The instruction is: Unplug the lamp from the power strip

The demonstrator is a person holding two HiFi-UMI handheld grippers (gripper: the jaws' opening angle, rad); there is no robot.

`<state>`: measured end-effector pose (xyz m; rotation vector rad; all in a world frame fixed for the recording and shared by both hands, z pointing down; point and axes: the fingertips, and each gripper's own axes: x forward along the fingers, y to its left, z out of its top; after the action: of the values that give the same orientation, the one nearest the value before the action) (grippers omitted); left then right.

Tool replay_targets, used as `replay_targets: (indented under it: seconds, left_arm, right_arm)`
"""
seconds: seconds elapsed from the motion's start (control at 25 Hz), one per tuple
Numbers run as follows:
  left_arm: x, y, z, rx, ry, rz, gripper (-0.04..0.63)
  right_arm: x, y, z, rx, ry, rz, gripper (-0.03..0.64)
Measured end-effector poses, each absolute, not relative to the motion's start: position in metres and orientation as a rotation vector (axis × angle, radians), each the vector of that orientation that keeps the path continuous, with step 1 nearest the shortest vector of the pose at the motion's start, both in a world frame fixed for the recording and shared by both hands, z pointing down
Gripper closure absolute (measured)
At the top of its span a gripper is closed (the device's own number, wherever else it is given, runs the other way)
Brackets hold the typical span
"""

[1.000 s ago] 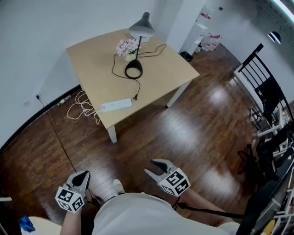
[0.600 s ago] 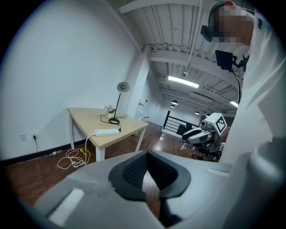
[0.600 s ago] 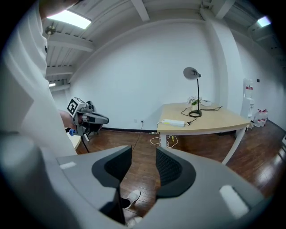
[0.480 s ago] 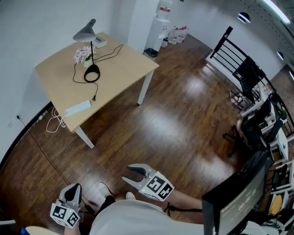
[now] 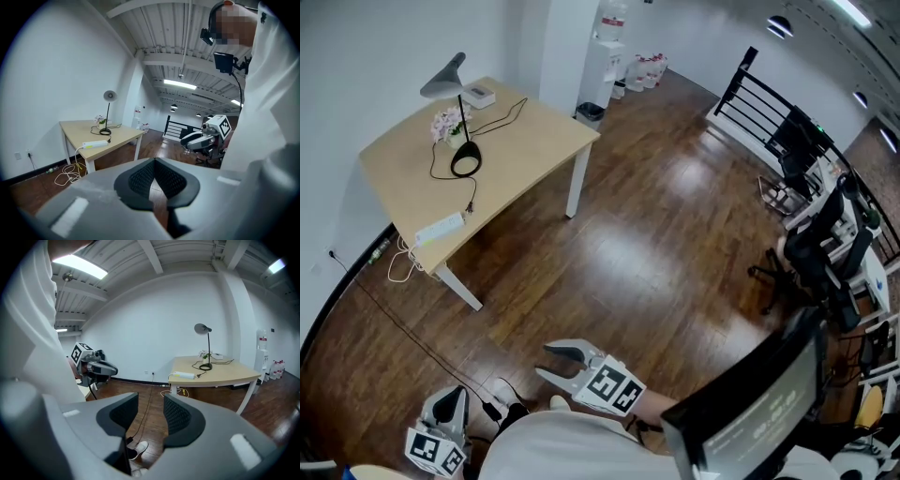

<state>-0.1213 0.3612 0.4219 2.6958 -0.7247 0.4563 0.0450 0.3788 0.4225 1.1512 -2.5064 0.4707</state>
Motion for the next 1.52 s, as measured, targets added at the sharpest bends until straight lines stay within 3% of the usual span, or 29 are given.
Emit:
replay_targets:
  seconds: [1.52]
  left_arm:
    - [-0.106, 0.367, 0.423, 2.717, -0.702, 0.470, 0.589]
  right_arm:
    - [0.054, 0.390, 0.412, 1.174, -2.510, 0.397, 0.449]
